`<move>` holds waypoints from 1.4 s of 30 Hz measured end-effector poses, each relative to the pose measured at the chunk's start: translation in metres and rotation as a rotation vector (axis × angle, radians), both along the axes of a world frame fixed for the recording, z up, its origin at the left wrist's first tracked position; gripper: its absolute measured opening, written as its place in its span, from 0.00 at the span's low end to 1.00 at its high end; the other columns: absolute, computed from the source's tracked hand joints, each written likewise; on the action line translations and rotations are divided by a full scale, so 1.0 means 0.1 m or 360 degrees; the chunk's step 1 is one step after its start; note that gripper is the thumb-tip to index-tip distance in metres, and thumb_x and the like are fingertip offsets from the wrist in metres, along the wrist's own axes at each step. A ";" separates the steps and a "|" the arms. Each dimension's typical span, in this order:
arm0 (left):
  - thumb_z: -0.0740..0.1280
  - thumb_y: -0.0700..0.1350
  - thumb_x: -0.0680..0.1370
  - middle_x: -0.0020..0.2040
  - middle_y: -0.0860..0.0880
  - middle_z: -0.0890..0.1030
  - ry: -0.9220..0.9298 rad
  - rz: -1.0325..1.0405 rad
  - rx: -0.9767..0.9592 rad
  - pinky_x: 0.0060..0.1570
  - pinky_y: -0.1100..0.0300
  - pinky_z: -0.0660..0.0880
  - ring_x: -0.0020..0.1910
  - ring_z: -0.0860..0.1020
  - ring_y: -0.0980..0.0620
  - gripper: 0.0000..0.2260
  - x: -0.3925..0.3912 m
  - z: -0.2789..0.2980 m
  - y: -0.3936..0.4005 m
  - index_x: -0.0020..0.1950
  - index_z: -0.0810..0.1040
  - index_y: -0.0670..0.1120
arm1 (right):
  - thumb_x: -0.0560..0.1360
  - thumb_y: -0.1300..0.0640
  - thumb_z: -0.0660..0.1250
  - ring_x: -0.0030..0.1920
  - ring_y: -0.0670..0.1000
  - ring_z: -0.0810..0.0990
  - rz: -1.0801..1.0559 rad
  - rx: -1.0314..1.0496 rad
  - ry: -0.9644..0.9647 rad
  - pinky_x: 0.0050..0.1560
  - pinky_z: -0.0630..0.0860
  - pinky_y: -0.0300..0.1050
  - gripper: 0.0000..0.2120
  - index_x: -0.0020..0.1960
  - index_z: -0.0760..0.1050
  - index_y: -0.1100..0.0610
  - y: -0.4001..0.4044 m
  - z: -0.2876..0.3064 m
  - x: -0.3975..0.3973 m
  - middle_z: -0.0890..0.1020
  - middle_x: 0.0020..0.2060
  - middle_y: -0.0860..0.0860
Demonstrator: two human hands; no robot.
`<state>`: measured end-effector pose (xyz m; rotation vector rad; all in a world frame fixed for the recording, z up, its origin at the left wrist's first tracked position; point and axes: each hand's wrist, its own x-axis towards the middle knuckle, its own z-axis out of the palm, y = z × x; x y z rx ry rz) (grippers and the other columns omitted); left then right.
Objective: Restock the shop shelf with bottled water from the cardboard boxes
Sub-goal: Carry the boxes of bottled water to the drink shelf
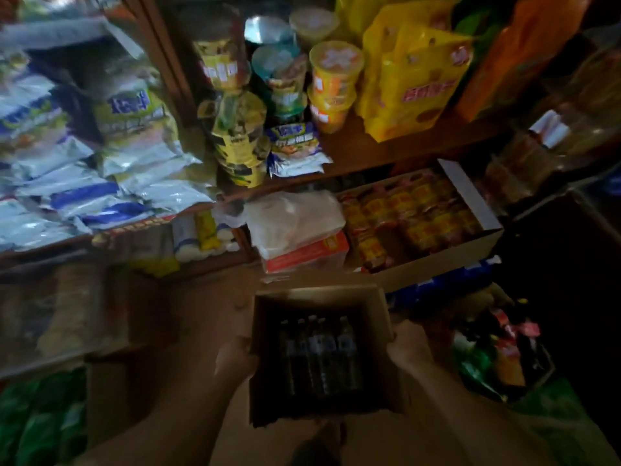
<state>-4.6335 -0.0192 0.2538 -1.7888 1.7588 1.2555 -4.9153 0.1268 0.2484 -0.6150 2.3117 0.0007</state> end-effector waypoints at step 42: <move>0.67 0.47 0.77 0.58 0.41 0.79 -0.0035 0.0328 0.0197 0.32 0.66 0.69 0.45 0.80 0.47 0.23 -0.54 -0.01 -0.05 0.70 0.69 0.41 | 0.74 0.48 0.68 0.61 0.54 0.76 0.1240 -0.0287 -0.0079 0.59 0.74 0.46 0.19 0.63 0.72 0.53 -1.38 0.13 -0.34 0.77 0.59 0.52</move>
